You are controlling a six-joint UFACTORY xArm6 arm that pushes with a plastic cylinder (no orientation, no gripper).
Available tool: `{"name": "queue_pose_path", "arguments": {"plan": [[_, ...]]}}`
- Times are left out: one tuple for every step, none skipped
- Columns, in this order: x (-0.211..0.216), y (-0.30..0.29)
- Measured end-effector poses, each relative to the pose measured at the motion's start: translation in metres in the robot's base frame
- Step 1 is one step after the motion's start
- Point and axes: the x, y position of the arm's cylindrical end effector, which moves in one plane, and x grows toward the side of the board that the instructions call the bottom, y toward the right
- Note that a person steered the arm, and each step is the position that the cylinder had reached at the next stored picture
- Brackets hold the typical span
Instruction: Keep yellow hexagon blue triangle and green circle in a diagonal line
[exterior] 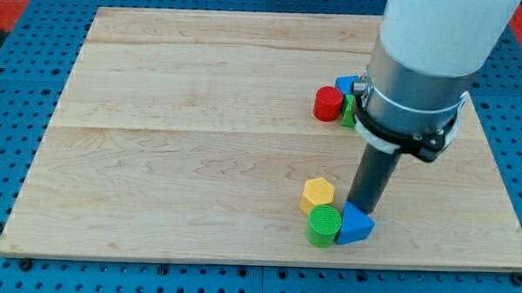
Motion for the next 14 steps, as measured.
{"name": "queue_pose_path", "arguments": {"plan": [[0.019,-0.018],[0.021,-0.076],[0.023,-0.054],[0.015,-0.033],[0.014,0.019],[0.058,0.056],[0.059,0.051],[0.058,0.025],[0.058,-0.059],[0.058,-0.109],[0.043,-0.122],[0.034,-0.122],[0.030,-0.099],[0.011,-0.080]]}}
